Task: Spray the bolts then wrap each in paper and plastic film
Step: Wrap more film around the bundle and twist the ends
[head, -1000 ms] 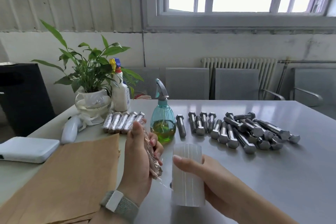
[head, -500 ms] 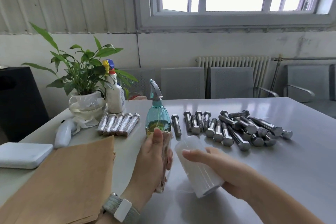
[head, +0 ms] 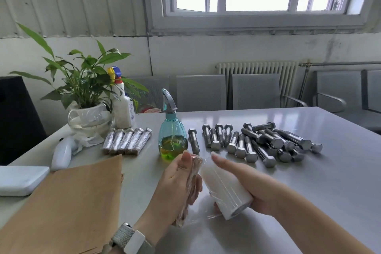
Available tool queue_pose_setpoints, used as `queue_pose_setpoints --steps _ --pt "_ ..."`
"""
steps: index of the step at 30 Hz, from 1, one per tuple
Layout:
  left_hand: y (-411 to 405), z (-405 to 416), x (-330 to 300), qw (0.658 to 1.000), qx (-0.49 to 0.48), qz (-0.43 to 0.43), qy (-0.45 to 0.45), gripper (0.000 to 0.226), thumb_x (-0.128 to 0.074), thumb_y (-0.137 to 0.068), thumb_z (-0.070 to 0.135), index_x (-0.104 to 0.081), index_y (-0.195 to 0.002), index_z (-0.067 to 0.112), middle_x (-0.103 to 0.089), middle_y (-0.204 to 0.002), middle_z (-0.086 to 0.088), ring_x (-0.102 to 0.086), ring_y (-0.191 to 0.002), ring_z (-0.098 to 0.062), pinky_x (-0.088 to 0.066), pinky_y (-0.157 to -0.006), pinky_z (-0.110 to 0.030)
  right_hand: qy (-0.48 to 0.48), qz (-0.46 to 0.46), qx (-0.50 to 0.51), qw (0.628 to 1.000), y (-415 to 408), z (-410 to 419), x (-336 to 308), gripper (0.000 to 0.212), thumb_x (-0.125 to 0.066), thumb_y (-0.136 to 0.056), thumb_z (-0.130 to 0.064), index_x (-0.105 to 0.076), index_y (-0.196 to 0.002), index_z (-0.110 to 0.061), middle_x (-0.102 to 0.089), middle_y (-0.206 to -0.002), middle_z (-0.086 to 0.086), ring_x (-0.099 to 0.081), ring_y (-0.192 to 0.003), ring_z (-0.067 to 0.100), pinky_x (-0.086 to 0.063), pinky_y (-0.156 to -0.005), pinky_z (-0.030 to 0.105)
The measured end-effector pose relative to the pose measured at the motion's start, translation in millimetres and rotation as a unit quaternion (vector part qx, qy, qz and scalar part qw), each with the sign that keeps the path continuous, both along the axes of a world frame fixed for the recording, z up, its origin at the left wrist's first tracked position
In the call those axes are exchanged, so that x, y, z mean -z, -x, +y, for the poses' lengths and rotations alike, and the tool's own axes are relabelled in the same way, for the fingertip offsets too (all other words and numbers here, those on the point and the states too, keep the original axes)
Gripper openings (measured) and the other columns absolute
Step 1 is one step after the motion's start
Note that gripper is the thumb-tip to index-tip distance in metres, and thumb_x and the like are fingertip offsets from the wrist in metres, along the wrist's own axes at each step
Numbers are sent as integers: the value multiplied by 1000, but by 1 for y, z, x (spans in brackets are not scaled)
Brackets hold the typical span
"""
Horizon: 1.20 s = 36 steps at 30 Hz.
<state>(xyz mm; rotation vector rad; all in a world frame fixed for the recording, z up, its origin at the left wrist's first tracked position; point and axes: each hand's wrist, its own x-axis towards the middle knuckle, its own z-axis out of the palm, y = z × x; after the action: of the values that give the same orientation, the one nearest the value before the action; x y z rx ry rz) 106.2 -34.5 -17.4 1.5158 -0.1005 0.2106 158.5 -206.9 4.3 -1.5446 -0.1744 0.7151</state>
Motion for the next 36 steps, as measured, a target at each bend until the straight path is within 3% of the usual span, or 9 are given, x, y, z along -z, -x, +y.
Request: queue_pose_setpoints --steps 6,10,13,16,21,25,30,33,36 --pt "-2 -6 2 972 -56 133 186 51 -46 -94 55 -65 -92 8 -59 -66 -7 -53 -50 -15 -42 -42 -24 -74 46 46 995 1 9 6 76 -75 -61 -48 -61 -122 -5 -72 -90 17 -69 -77 30 -56 -80 42" --pt "-2 -4 -5 942 -53 145 299 46 -53 -92 49 -67 -96 6 -56 -63 -8 -53 -49 -17 -47 -43 -24 -121 3 36 992 8 19 12 54 -76 -72 -50 -72 -109 -10 -75 -94 12 -72 -83 26 -59 -74 39" --pt "-3 -1 -1 947 -56 120 292 37 -61 -84 48 -71 -98 15 -62 -69 -5 -60 -56 -15 -52 -54 -28 -114 -51 45 991 14 27 16 62 -79 -74 -55 -66 -117 -12 -73 -105 15 -72 -95 31 -58 -83 47" --pt "-2 -3 0 956 -30 85 279 25 -66 -82 42 -72 -98 24 -69 -87 -6 -65 -74 -19 -54 -66 -34 -127 -92 103 982 18 33 18 68 -83 -68 -53 -57 -119 -18 -72 -103 13 -73 -89 31 -59 -72 44" --pt "-1 -7 0 961 -34 25 272 44 -75 -75 38 -65 -113 17 -70 -92 -4 -68 -79 -15 -54 -64 -26 -115 -189 157 963 24 38 16 67 -81 -58 -54 -53 -109 -22 -73 -83 -6 -73 -73 15 -56 -55 30" --pt "-1 -8 4 977 -84 -11 195 46 -80 -70 40 -65 -107 17 -71 -87 -7 -70 -77 -17 -54 -63 -23 -71 -255 197 944 30 42 22 79 -71 -50 -78 -51 -106 -26 -71 -85 -17 -71 -76 5 -54 -65 29" --pt "0 -7 7 983 -130 -54 121 46 -79 -68 56 -73 -102 26 -74 -95 -6 -72 -86 -22 -57 -69 -31 -72 -222 217 948 32 50 30 61 -39 -76 -85 -51 -101 -31 -70 -84 -10 -69 -77 6 -56 -71 36" --pt "1 -9 7 974 -122 -23 187 49 -68 -76 62 -74 -96 18 -74 -89 -15 -72 -81 -28 -57 -63 -34 -97 -203 211 951 35 53 30 58 -45 -76 -84 -51 -102 -32 -71 -81 -12 -69 -74 6 -54 -64 32" --pt "0 -7 7 978 -141 -7 150 55 -58 -78 67 -74 -82 15 -73 -79 -14 -72 -75 -30 -57 -60 -35 -130 -170 177 961 34 51 28 65 -59 -71 -75 -62 -108 -22 -75 -94 0 -73 -88 18 -58 -78 44"
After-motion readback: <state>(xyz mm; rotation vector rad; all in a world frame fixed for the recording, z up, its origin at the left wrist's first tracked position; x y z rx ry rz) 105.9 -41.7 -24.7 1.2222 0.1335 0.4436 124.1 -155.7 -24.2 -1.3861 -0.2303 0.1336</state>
